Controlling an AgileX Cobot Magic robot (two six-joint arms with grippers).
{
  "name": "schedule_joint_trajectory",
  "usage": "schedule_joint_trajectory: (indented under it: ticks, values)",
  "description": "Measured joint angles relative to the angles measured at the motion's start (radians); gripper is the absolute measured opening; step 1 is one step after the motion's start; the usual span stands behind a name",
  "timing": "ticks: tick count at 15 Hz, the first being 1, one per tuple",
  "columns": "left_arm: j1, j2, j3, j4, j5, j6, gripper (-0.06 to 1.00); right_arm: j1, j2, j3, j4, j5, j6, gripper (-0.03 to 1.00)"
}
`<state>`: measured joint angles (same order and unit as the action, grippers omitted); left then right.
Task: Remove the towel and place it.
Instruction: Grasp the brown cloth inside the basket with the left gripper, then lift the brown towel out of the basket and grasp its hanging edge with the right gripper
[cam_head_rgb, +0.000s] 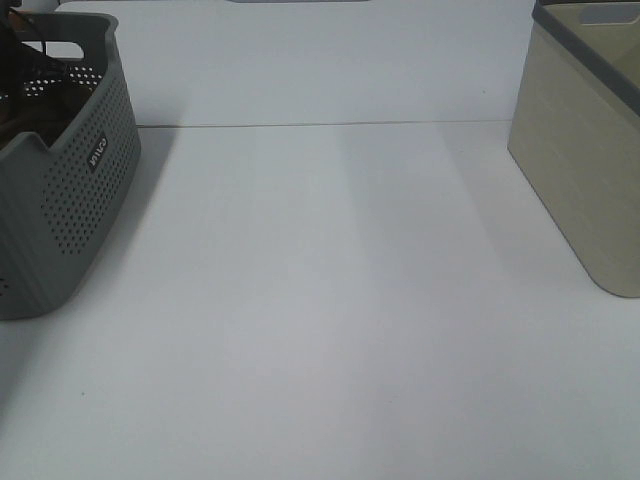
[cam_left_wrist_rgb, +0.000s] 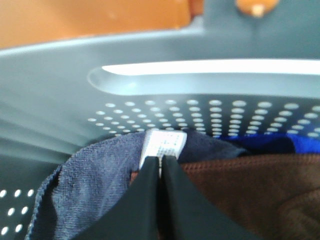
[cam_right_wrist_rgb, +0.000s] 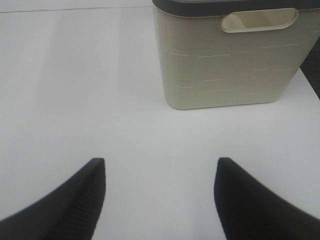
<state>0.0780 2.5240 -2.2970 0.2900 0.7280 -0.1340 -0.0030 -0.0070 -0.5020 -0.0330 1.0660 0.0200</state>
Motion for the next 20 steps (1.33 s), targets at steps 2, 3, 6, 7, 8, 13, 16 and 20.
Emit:
schedule_joint_trajectory:
  ticks: [2,3,6,7,8,13,16,20]
  values:
    - [0.000,0.000,0.000,0.002,0.005,0.030,0.00,0.000,0.000,0.000,0.000,0.000,0.000,0.61]
    - [0.000,0.000,0.000,0.002,0.005,0.033,0.00,0.000,0.000,0.000,0.000,0.000,0.000,0.61]
    - [0.000,0.000,0.000,0.009,0.007,0.038,0.00,0.000,0.000,0.000,0.000,0.000,0.000,0.61]
    - [0.000,-0.002,0.000,0.013,0.008,0.039,0.00,0.000,0.000,0.000,0.000,0.000,0.000,0.61]
    - [0.000,-0.012,0.000,0.014,0.014,0.040,0.00,0.000,0.000,0.000,0.000,0.000,0.000,0.61]
    - [0.000,-0.085,-0.005,0.015,0.086,0.040,0.00,0.000,0.000,0.000,0.000,0.000,0.000,0.61]
    - [-0.001,-0.118,-0.005,-0.020,0.114,0.059,0.00,0.000,0.000,0.000,0.000,0.000,0.000,0.61]
    - [-0.001,-0.231,-0.005,-0.151,0.112,0.151,0.00,0.000,0.000,0.000,0.000,0.000,0.000,0.61]
